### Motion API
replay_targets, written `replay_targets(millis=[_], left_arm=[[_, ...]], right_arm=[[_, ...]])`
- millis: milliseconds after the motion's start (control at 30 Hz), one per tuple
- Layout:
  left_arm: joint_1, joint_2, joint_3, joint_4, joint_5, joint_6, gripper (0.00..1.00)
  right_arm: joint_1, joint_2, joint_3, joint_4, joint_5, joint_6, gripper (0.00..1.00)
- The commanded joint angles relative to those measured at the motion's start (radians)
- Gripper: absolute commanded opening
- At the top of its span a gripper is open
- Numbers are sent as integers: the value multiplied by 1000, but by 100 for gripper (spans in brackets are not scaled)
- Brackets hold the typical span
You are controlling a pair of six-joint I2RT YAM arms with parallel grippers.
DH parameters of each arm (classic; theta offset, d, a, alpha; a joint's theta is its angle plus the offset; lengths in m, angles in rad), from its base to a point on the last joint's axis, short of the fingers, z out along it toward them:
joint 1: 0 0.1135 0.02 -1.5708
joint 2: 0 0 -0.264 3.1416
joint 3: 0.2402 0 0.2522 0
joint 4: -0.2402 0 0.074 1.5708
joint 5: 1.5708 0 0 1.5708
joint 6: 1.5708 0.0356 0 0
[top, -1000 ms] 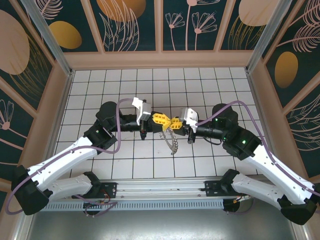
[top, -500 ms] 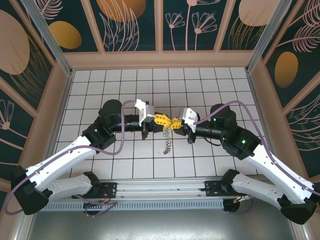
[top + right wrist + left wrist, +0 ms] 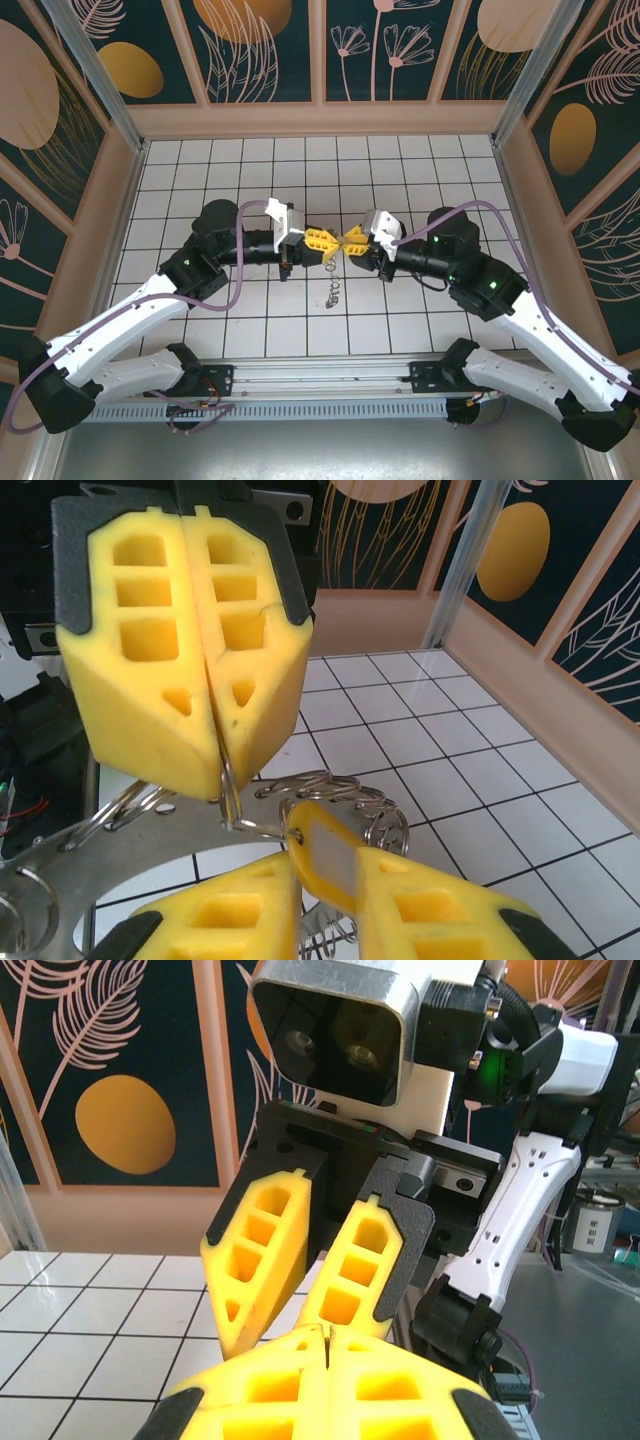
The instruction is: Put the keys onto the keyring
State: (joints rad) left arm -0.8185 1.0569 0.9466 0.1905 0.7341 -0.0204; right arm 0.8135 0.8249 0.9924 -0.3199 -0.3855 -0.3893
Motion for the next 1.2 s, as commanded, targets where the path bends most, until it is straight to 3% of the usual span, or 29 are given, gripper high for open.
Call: replay_targets(millis=[0,333,667,1033,1167], left_arm=[[0,-26,21,71,55,-44,0],[1,-23,20,106,72,-75,0],[0,-21,50,131,85,-91,0],[0,-15,72,163,101,-120,0],[-1,-16,66,158,96,-116,0]], right_arm=[[-4,-26,4,58,-2,15,22],[-3,-27,-18,76,-96,13,31],[-4,-18,-29,97,-147,18,32],[-3,-4,-37,115,-173,17,7],[-4,-7,-37,132,-187,15,3]])
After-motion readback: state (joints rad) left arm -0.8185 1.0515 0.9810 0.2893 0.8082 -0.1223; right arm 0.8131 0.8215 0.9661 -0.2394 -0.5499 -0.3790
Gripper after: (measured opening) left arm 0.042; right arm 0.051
